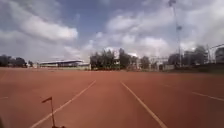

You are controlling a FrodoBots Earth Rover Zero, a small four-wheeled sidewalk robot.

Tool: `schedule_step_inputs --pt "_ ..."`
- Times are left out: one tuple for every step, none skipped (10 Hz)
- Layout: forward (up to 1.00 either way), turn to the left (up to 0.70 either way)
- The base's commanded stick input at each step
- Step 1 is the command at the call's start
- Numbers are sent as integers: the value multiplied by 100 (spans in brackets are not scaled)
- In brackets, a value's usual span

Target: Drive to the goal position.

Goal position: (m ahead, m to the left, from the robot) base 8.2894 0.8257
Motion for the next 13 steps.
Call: schedule_step_inputs --pt "70 0" --pt "70 0" --pt "70 0" --pt "70 0" --pt "70 0" --pt "70 0" --pt "70 0" --pt "70 0" --pt "70 0" --pt "70 0" --pt "70 0" --pt "70 0" --pt "70 0"
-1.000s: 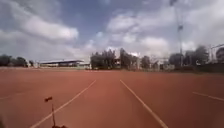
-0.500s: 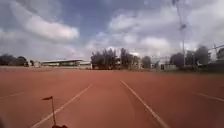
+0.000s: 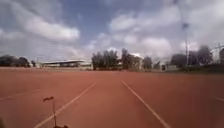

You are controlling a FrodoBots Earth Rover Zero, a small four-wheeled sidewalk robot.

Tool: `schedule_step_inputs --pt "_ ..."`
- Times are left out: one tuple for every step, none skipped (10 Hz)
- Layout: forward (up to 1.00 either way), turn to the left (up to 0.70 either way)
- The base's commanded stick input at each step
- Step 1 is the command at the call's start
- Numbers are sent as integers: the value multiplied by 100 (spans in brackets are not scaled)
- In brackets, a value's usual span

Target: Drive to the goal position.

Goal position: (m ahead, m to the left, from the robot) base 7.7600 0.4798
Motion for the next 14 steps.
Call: schedule_step_inputs --pt "70 0" --pt "70 0" --pt "70 0" --pt "70 0" --pt "70 0" --pt "70 0" --pt "70 0" --pt "70 0" --pt "70 0" --pt "70 0" --pt "70 0" --pt "70 0" --pt "70 0" --pt "70 0"
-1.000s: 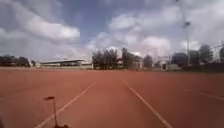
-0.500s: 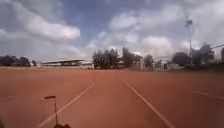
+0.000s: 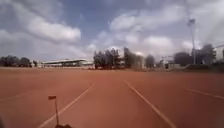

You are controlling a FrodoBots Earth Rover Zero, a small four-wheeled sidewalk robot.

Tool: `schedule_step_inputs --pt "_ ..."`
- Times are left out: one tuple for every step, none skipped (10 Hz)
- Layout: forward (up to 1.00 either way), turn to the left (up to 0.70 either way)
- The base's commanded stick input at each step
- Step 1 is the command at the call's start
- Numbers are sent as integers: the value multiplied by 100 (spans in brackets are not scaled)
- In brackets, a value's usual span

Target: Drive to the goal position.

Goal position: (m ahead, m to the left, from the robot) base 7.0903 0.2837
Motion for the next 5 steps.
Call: schedule_step_inputs --pt "70 0" --pt "70 0" --pt "70 0" --pt "70 0" --pt "70 0"
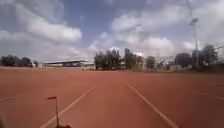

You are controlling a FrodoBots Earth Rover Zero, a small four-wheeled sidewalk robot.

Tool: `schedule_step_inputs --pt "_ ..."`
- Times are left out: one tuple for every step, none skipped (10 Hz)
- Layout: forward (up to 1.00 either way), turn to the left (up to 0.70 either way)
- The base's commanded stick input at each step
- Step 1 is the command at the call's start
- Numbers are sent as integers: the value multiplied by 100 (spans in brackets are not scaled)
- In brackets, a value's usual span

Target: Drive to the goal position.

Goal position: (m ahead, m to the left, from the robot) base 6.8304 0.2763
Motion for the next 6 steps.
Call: schedule_step_inputs --pt "70 0" --pt "70 0" --pt "70 0" --pt "70 0" --pt "70 0" --pt "70 0"
